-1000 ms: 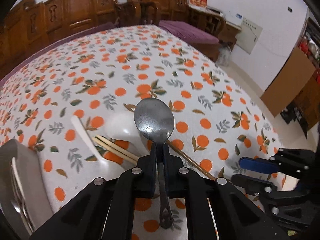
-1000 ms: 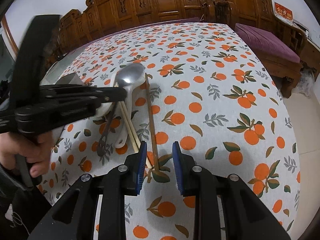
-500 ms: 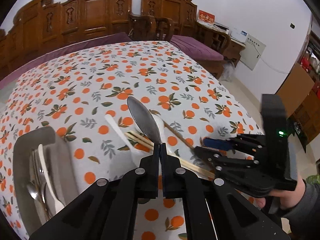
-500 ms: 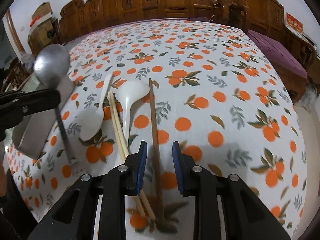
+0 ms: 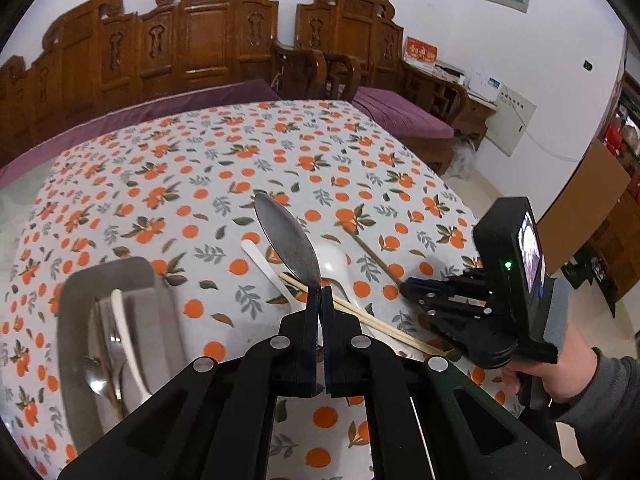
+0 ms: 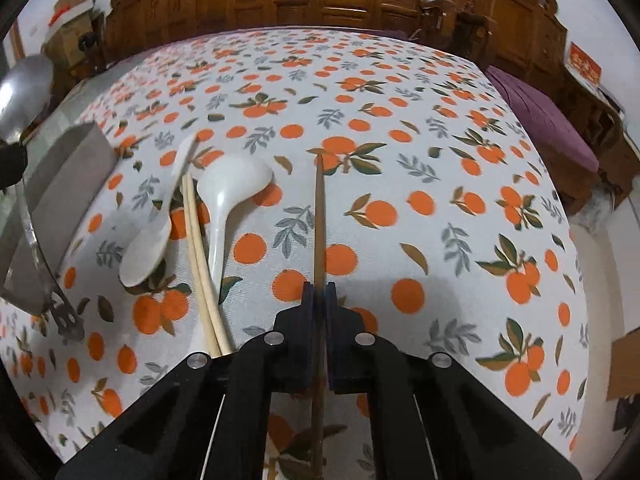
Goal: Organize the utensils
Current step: 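Lower the steel spoon into the tray and open the left tool while the right tool carries the chopstick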
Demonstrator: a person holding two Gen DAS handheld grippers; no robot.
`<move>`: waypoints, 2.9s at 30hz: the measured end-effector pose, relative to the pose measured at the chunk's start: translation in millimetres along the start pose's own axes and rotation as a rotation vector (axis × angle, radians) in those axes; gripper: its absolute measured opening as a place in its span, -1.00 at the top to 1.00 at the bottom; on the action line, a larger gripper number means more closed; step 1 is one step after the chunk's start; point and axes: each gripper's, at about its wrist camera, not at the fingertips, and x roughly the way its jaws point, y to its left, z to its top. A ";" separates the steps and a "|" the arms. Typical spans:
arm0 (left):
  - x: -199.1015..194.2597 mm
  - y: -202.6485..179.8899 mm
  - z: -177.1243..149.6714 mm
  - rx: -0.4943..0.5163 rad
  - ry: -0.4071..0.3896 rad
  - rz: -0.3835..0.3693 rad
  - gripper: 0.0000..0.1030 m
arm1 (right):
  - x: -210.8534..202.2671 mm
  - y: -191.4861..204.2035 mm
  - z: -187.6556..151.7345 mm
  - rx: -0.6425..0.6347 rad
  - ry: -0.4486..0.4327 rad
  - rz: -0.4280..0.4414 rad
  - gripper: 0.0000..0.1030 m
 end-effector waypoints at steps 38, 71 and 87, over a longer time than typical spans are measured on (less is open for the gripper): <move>-40.4 143.3 -50.7 -0.068 0.064 0.108 0.98 | -75.3 183.9 41.5 -0.090 -0.231 0.326 0.87; -31.6 170.5 -52.5 -0.163 0.011 0.176 0.73 | -42.5 205.5 45.7 -0.070 -0.197 0.475 0.87; -73.0 210.7 -45.5 -0.246 -0.124 0.363 -0.56 | -5.6 241.1 59.0 -0.049 -0.164 0.430 0.87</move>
